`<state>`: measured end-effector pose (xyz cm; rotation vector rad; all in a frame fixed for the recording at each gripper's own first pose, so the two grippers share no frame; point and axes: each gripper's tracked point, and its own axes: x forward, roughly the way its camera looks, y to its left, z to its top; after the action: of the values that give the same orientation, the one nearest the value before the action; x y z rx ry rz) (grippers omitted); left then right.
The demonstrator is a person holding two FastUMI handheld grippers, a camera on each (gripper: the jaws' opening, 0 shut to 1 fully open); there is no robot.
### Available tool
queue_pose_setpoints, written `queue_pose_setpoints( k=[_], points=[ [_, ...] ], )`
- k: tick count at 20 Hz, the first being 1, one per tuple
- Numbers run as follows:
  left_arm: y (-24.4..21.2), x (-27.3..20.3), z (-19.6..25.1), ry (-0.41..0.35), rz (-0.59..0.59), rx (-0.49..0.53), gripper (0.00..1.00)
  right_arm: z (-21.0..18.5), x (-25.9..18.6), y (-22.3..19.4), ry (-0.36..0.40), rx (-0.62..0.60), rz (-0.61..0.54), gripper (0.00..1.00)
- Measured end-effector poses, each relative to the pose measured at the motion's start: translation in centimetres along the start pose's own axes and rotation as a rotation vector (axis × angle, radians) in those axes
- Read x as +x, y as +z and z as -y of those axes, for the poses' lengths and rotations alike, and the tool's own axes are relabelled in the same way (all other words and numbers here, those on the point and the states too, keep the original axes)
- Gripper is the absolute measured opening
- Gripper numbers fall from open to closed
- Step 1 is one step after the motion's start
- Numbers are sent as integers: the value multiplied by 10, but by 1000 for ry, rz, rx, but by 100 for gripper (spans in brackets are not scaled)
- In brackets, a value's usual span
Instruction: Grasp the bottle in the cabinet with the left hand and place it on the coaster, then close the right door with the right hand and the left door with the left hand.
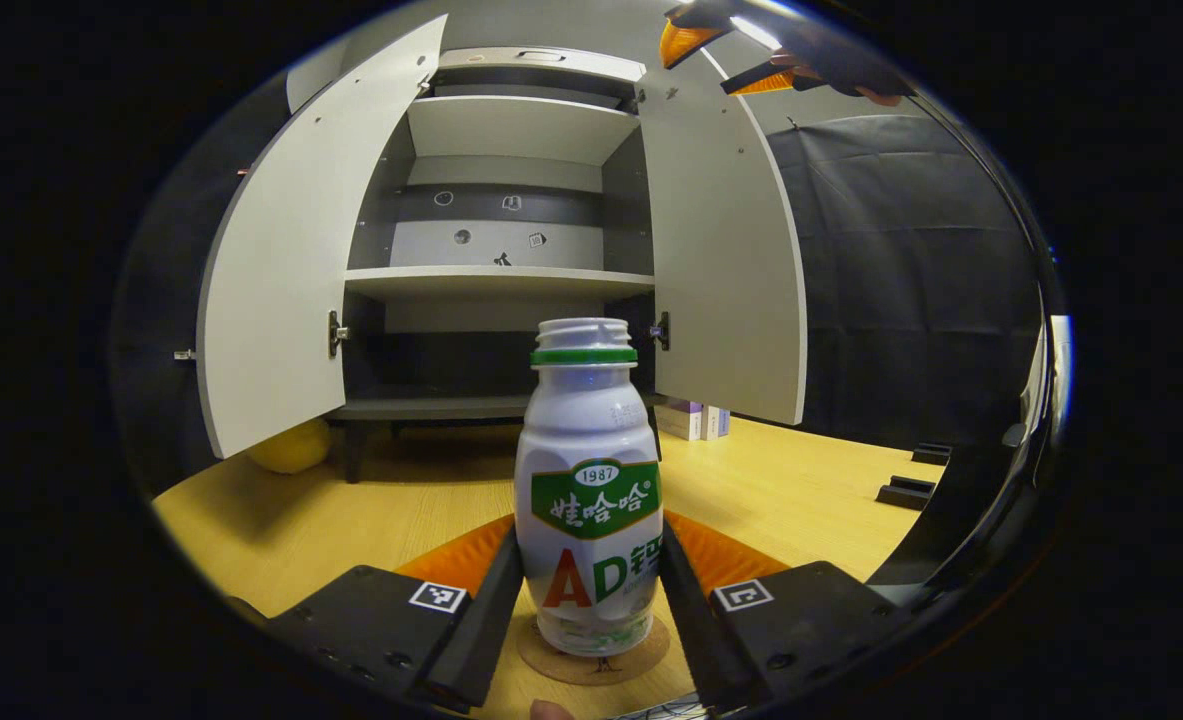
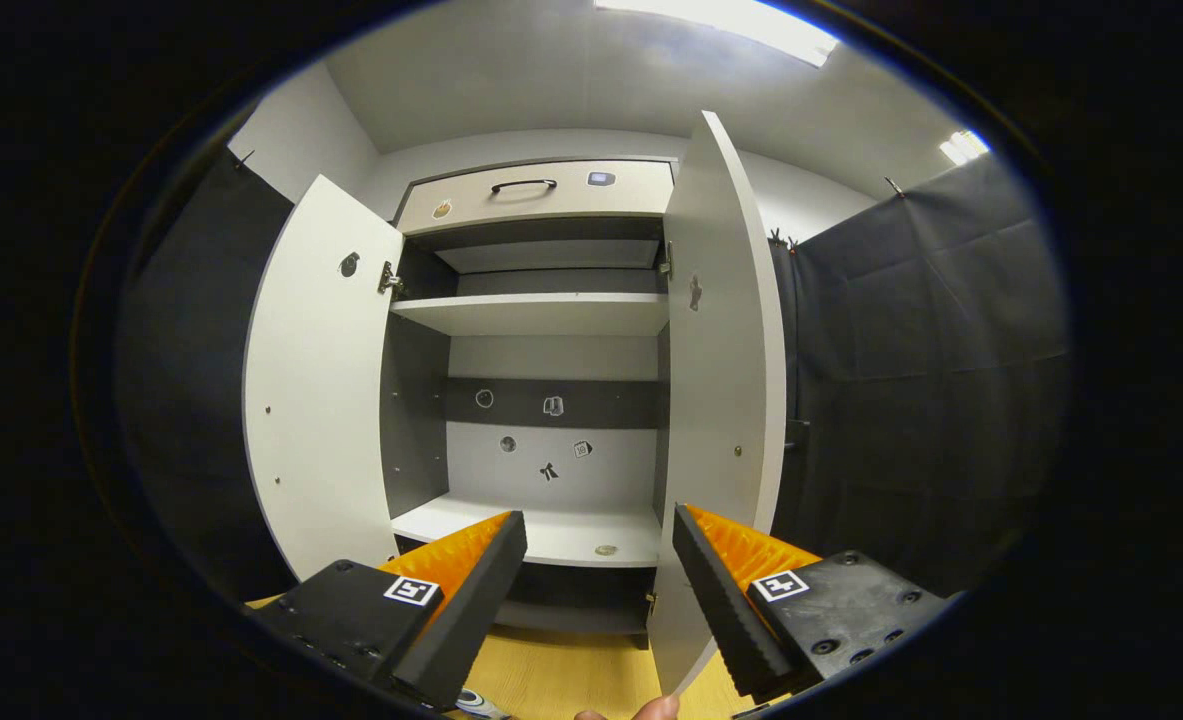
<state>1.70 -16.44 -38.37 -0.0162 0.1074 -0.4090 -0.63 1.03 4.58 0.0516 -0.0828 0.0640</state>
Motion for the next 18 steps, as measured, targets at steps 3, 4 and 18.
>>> queue_pose_setpoints(
  k=[3, 4, 18],
  points=[
    [-5, 0, 4, -9, -6, 13, 75, -1, -3, -2, 4, -11, -3, 97],
    [-6, 0, 5, -18, -10, 20, 76, 0, -5, -2, 2, -11, -5, 97],
    [10, -58, 3, -5, -101, -4, 94, 9, -12, 1, -23, -24, -2, 97]
  ],
)
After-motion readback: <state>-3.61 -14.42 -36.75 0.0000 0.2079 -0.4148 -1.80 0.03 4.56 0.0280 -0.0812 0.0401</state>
